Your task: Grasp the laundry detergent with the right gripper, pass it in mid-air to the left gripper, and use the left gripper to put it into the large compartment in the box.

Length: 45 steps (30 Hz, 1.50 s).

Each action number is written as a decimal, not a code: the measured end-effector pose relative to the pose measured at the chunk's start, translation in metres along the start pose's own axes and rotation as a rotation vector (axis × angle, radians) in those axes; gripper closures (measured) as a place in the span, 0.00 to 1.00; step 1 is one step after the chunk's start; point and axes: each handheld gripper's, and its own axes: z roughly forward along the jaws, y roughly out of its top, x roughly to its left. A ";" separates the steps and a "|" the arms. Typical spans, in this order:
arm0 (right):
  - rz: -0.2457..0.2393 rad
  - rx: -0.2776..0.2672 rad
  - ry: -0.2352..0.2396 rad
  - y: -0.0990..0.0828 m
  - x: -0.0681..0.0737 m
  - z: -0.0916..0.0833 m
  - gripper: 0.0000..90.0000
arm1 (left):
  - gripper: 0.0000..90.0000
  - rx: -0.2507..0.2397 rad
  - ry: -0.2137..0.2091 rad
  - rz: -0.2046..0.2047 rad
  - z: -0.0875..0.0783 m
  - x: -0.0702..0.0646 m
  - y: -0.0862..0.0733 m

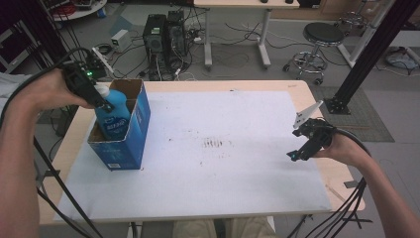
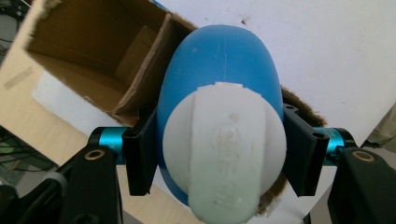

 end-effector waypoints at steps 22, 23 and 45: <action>-0.007 0.016 0.002 0.002 0.004 0.012 0.14 | 0.42 0.040 0.007 0.022 0.061 0.002 -0.014; -0.008 0.017 0.001 0.002 0.004 0.012 0.14 | 0.42 0.039 0.007 0.018 0.062 0.002 -0.014; -0.014 0.019 0.003 0.000 0.009 0.015 0.14 | 0.42 0.061 0.020 0.078 0.064 -0.004 -0.015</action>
